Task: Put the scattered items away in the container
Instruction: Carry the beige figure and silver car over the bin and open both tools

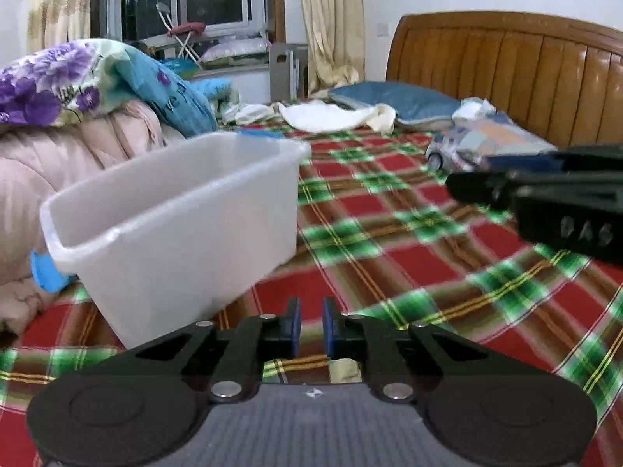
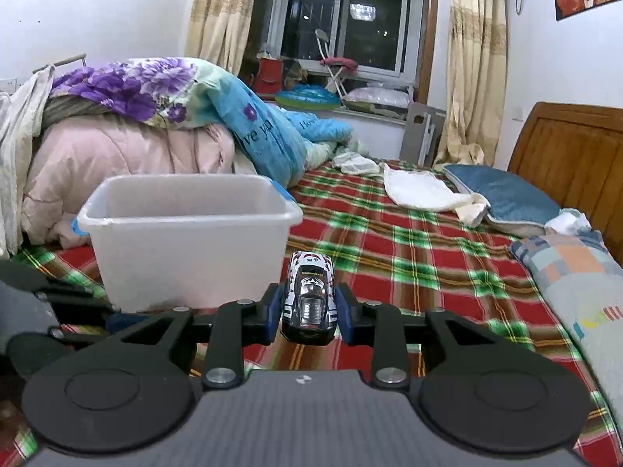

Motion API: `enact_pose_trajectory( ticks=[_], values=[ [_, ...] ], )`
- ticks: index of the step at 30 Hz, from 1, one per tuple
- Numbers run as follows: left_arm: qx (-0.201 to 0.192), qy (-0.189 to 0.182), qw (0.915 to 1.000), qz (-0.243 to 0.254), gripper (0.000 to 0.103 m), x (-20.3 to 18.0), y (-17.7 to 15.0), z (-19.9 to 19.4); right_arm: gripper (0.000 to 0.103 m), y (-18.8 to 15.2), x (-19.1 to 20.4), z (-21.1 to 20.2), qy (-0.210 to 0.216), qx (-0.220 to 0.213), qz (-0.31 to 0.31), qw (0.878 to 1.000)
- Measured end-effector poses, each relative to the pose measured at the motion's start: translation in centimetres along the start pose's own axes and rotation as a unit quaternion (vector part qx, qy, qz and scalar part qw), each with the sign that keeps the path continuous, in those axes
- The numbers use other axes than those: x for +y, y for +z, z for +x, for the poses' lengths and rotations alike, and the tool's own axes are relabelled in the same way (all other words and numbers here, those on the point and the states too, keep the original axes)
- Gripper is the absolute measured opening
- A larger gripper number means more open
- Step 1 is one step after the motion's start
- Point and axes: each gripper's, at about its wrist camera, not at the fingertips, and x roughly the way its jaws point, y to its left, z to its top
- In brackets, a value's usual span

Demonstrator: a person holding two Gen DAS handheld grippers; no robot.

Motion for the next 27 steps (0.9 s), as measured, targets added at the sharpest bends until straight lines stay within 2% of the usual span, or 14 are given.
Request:
enact_pose_trajectory(
  ticks=[3, 6, 7, 12, 17, 18, 19, 20, 22, 27],
  values=[
    [0.009, 0.005, 0.9999, -0.008, 0.021, 0.0, -0.4, 0.2, 0.033, 0.2, 0.4, 0.0, 0.004, -0.003, 0.002, 1.0],
    [0.041, 0.013, 0.9989, -0.016, 0.049, -0.6, -2.0, 1.8, 0.033, 0.0, 0.7, 0.0, 0.007, -0.002, 0.001, 1.0],
    [0.049, 0.021, 0.9985, -0.014, 0.056, -0.9, -2.6, 2.4, 0.033, -0.1, 0.7, -0.1, 0.008, -0.001, 0.001, 1.0],
    [0.069, 0.058, 0.996, -0.004, 0.067, -2.3, -4.6, 4.9, 0.033, -0.7, 0.1, -0.3, 0.006, 0.005, 0.007, 1.0],
    [0.076, 0.061, 0.9942, -0.046, 0.067, -2.2, -6.1, 6.2, 0.033, -1.3, -0.5, -0.2, 0.002, 0.01, 0.012, 1.0],
    [0.065, 0.058, 0.9947, -0.055, 0.062, -2.1, -6.5, 5.9, 0.033, -1.5, -0.6, -0.1, 0.001, 0.012, 0.014, 1.0],
    [0.062, 0.056, 0.9947, -0.06, 0.046, -2.0, -6.5, 5.9, 0.033, -1.6, -0.7, 0.0, 0.0, 0.013, 0.015, 1.0],
    [0.063, 0.058, 0.9947, -0.056, 0.034, -1.9, -6.6, 5.8, 0.033, -1.7, -0.8, 0.1, 0.0, 0.014, 0.017, 1.0],
    [0.061, 0.061, 0.9954, -0.042, 0.025, -1.8, -6.3, 5.6, 0.033, -1.8, -0.9, 0.2, -0.001, 0.015, 0.017, 1.0],
    [0.03, 0.065, 0.9966, -0.04, 0.025, -0.4, -4.4, 3.3, 0.033, -1.3, -0.7, 0.4, 0.002, 0.011, 0.02, 1.0]
  ],
)
